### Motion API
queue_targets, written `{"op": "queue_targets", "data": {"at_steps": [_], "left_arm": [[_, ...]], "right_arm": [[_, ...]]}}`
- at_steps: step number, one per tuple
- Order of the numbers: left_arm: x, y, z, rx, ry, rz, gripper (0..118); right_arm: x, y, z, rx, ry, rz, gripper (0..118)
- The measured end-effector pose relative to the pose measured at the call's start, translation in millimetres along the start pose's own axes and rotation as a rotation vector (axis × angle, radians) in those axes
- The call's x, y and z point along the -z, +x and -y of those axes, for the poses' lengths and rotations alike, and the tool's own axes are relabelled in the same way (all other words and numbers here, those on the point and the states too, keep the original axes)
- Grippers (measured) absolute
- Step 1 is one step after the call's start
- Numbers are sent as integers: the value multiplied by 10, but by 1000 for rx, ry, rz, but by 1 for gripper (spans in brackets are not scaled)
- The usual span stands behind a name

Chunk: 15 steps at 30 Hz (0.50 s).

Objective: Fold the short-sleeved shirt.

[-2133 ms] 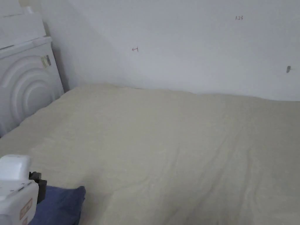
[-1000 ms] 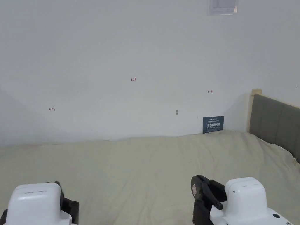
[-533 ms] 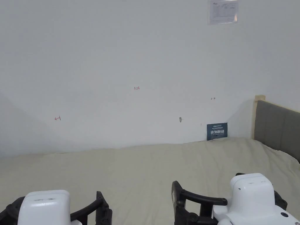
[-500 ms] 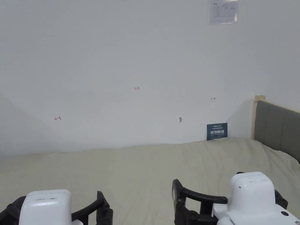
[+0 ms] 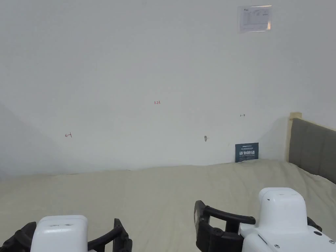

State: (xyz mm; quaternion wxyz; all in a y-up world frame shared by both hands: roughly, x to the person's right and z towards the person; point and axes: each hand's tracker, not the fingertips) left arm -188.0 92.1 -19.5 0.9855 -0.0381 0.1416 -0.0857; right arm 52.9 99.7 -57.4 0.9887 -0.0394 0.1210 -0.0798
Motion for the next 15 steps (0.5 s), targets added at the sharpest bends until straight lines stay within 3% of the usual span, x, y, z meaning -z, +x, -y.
{"op": "queue_targets", "data": {"at_steps": [5,7,11,15], "left_arm": [[72,-31,-1,10,-13,-9,110],[87,-51,2,-1,-17,0,110],[111,-79,1,-11,-14,-5,110],[106,-113,-7,0,-17,-23,110]], "right_arm": [[20,-17,111,-143,54,43,118],[-70,-292,79,-193,60,47,118],[-89,-286,130,-195,120,40,118],[-49,-272,185,-252,184,128,118]]}}
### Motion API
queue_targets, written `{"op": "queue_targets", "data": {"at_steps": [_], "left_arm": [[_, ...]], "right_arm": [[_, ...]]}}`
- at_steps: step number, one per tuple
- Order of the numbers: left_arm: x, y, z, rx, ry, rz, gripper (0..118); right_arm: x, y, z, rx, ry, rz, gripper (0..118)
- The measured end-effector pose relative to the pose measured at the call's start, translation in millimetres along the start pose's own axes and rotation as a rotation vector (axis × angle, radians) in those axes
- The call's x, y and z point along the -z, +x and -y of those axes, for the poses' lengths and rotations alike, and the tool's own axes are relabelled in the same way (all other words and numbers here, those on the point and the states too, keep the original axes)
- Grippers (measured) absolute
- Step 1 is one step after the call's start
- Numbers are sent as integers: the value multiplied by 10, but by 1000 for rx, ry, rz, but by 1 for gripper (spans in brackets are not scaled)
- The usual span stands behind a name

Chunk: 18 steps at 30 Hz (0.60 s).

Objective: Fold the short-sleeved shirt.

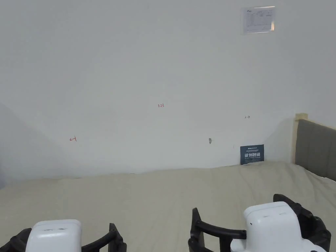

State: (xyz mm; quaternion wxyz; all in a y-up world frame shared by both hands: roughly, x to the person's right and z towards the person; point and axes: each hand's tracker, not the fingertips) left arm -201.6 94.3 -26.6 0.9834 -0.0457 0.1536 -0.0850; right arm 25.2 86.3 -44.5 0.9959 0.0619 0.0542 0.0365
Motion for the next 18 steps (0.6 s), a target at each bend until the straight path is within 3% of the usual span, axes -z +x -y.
{"op": "queue_targets", "data": {"at_steps": [3,6,9,12,14,18], "left_arm": [[7,-9,3,-10,-1,-14,110],[12,-29,16,-20,-5,-11,110],[9,-34,18,-15,-8,-14,110],[16,-21,10,-4,-5,-27,110],[24,-20,6,-9,-5,-24,110],[22,-29,5,-32,-3,-14,110]], "right_arm": [[-2,3,45,-30,17,-19,118],[11,37,36,43,7,-24,118],[65,47,7,50,-46,24,118],[125,58,-8,94,-141,-1,118],[112,49,27,97,-142,27,118],[55,-6,74,51,-59,173,118]]}}
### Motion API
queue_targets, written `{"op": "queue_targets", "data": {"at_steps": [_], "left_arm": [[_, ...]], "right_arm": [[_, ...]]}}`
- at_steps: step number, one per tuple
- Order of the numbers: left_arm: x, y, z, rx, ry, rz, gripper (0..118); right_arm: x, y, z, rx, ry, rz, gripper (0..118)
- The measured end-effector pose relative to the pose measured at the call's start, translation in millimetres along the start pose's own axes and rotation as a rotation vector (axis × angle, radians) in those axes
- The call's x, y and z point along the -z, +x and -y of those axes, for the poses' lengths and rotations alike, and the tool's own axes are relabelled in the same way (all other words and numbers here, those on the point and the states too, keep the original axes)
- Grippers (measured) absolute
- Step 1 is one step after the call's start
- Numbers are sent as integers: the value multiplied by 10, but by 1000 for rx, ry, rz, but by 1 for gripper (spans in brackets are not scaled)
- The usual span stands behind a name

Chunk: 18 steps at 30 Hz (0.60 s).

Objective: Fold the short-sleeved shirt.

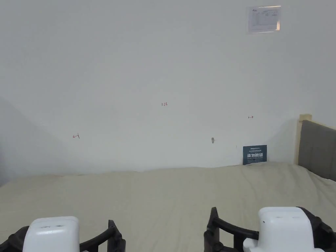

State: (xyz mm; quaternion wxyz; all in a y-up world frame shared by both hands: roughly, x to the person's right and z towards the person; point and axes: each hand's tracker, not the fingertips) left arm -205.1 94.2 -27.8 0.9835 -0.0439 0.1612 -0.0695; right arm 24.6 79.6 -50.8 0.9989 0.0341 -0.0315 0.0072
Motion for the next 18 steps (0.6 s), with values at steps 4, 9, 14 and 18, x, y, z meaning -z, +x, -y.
{"op": "queue_targets", "data": {"at_steps": [4,9,14,18], "left_arm": [[8,-17,7,7,-4,-7,110],[27,-28,31,-3,-19,-4,110],[28,-34,47,-6,-9,-6,110],[10,-53,68,-22,4,15,110]], "right_arm": [[-10,53,-42,58,-55,-87,118],[20,106,-18,92,-49,-93,118],[18,86,18,48,-37,-88,118],[24,81,42,57,-52,-108,118]]}}
